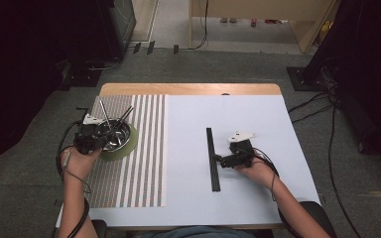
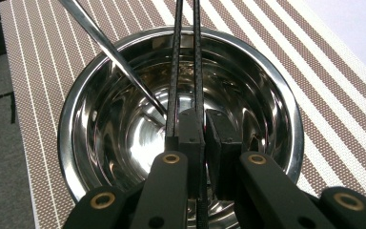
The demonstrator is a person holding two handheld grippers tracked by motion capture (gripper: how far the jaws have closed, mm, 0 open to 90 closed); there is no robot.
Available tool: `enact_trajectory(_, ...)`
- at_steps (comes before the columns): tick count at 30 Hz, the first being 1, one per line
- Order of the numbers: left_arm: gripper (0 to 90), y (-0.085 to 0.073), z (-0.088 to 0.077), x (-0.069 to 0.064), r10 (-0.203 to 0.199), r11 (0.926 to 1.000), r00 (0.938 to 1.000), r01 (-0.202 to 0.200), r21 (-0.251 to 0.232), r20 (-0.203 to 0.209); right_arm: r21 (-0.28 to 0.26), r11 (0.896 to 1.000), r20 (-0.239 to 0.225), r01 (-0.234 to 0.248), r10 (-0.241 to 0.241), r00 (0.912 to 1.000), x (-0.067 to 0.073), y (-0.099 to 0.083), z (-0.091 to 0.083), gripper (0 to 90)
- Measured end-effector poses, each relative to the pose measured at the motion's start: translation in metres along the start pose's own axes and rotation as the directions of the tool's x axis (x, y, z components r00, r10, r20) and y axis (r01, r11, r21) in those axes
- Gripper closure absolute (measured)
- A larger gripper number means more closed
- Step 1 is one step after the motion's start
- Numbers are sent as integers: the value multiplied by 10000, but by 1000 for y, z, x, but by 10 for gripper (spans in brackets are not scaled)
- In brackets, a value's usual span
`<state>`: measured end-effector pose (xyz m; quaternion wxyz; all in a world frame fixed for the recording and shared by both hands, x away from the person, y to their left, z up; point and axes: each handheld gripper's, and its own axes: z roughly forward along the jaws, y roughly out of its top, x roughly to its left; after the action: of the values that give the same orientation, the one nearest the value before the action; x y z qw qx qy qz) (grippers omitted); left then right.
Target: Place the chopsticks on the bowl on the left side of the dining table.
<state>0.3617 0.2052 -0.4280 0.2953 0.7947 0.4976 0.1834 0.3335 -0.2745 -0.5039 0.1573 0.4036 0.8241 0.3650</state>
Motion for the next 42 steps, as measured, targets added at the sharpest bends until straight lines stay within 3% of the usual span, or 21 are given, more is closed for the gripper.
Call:
enact_trajectory(12,853,0,0,1,-59,9999,10000,59,-89,-23,2,10000,1,-5,5,10000,0,0,0,83)
enact_trajectory(19,721,1,-9,3,-158,9959,9995,134,-896,-260,0,10000,1,-2,2,10000,0,0,0,83)
enact_trajectory(22,634,-1,-7,4,-143,9953,9988,98,-959,-466,-1,10000,0,1,-1,10000,0,0,0,83)
enact_trajectory(25,608,-3,-3,5,-24,9959,9983,-29,-909,-579,1,10000,0,-3,3,10000,0,0,0,83)
enact_trajectory(33,614,-4,5,6,-63,9977,9989,31,-681,-470,1,10000,4,-2,2,10000,0,0,0,83)
enact_trajectory(42,726,-6,10,8,-164,9991,9994,151,-408,-316,4,10000,1,-1,1,10000,0,0,0,83)
